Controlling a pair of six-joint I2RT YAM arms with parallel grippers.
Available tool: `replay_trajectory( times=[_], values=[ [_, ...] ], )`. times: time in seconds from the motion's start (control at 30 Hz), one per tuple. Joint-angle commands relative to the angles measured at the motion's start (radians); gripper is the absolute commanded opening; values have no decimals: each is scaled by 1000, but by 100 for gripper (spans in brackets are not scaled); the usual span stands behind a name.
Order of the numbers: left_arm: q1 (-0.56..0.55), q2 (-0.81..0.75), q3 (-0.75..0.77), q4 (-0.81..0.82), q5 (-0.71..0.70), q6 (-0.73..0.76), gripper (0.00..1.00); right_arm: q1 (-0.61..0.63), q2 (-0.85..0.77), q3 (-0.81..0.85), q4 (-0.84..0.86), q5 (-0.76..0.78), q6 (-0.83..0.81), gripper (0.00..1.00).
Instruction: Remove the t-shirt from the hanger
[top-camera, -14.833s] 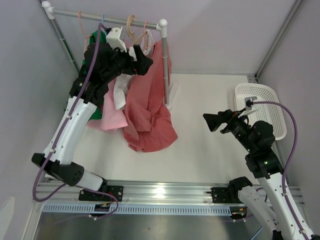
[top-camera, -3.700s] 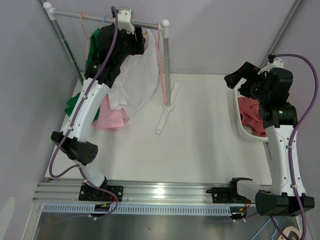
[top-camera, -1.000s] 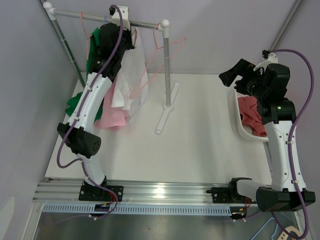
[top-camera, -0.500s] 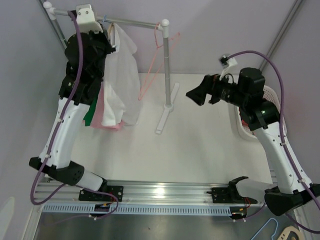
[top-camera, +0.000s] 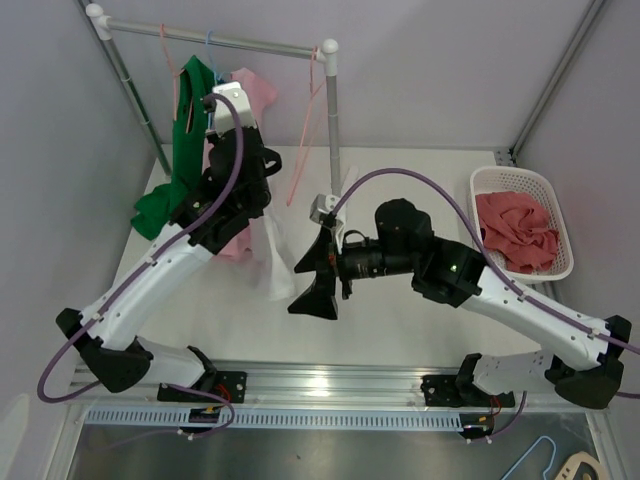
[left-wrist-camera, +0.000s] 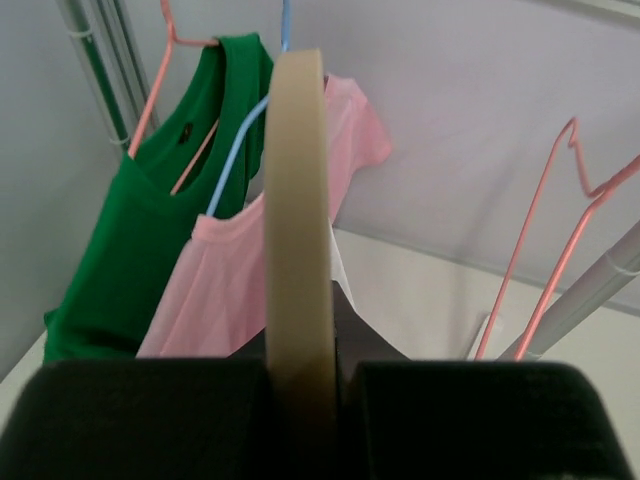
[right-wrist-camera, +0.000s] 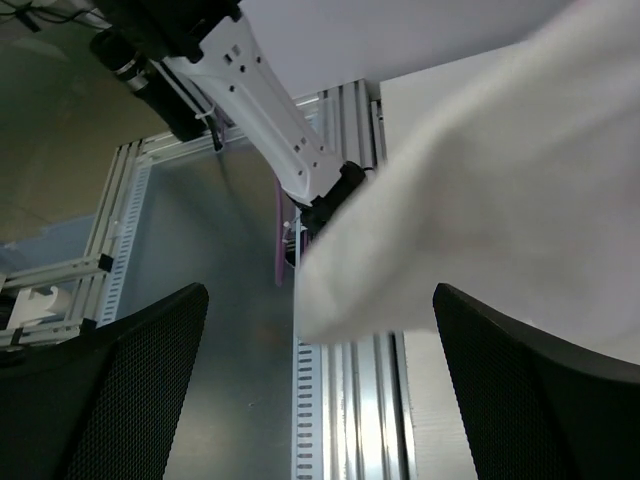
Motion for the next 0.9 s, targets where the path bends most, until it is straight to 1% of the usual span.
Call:
replay_trajectory(
  times=[0.0, 0.03, 0.17, 0.23, 0.27, 0.3, 0.33, 0.37, 0.4, 0.43, 0.5, 0.63, 0.7, 0.73, 0.77, 0.8, 0.83, 0.87],
  values=[
    [-22, -2, -24, 36, -118, -94, 1, 52, 17, 15, 120, 62, 4, 99],
    [-26, -4, -31, 27, -115, -121, 1, 58, 25, 12, 132, 79, 3, 99],
    [-45, -7, -48, 10, -138, -152, 1, 62, 76, 30, 167, 121, 0, 99],
    [-47, -1, -44, -1, -135, -162, 1, 70, 121, 59, 160, 164, -6, 99],
    [-49, -1, -44, -5, -133, -165, 1, 75, 134, 63, 163, 200, -13, 98],
    [-49, -2, -44, -11, -124, -169, 1, 78, 142, 55, 172, 211, -20, 83],
    [-49, -4, -48, -11, -119, -175, 1, 78, 149, 52, 178, 222, -20, 65],
    [-49, -7, -48, -4, -115, -174, 1, 78, 161, 52, 181, 234, -20, 32],
    [-49, -7, -51, 1, -112, -169, 1, 78, 166, 52, 180, 248, -20, 5],
    [-49, -7, -54, 7, -106, -160, 1, 78, 166, 52, 175, 251, -13, 0],
    [-39, 4, -56, 18, -101, -163, 1, 81, 146, 44, 172, 227, -11, 0],
    [11, 56, -38, 9, -26, -201, 1, 110, 56, -23, 166, 205, 15, 0],
    [49, 94, -4, 9, -6, -203, 1, 131, 2, -78, 134, 214, 36, 0],
    [60, 108, 20, 18, -1, -191, 1, 162, -18, -106, 128, 234, 47, 0],
    [72, 123, 30, 18, 18, -188, 1, 177, -35, -136, 131, 245, 76, 0],
    [94, 140, 79, 15, 23, -188, 1, 194, -51, -211, 143, 254, 96, 0],
    [103, 169, 94, 16, 29, -172, 1, 213, -79, -253, 157, 260, 119, 0],
    [118, 186, 108, 18, 37, -163, 1, 254, -87, -331, 195, 270, 160, 0]
  ],
)
